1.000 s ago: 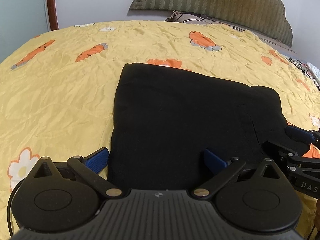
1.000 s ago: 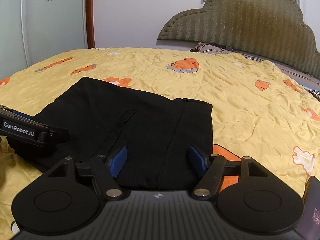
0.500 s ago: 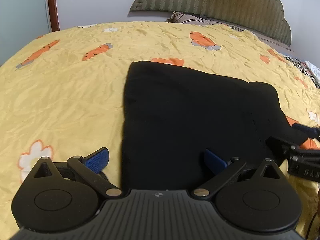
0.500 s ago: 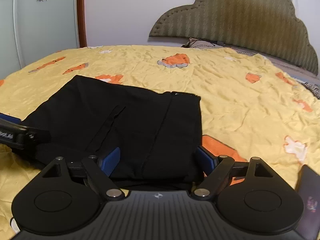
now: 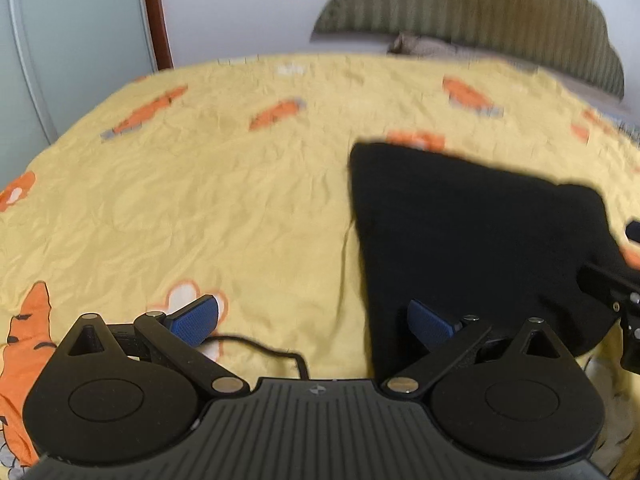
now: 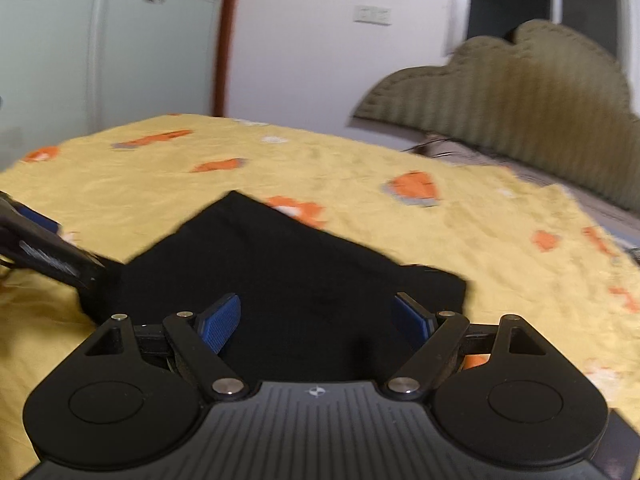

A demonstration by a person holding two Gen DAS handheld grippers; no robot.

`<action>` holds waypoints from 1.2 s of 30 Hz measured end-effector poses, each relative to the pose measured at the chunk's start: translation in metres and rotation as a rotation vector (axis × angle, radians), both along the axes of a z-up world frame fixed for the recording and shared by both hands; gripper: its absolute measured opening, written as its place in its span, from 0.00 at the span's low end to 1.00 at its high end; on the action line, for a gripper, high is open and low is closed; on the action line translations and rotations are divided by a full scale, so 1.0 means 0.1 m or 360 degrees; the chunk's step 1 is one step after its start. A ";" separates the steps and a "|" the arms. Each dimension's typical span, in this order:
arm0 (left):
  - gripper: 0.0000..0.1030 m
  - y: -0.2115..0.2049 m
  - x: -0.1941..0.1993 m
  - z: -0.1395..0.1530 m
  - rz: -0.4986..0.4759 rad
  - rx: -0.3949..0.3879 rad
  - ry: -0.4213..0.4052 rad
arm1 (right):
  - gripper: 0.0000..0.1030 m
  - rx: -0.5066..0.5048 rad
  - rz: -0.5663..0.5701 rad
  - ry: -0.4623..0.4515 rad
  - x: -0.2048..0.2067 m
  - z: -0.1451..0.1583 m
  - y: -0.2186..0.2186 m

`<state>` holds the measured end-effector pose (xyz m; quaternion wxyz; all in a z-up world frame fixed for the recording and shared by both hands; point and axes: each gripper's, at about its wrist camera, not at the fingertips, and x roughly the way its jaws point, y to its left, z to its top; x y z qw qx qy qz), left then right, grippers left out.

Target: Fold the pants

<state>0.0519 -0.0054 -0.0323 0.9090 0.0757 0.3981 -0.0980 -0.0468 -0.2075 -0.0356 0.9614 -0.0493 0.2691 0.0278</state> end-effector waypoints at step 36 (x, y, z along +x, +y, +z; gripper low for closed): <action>0.95 -0.33 0.10 -0.06 -0.0174 -0.0146 0.0054 | 0.36 0.0137 0.0101 0.0150 1.00 0.16 0.00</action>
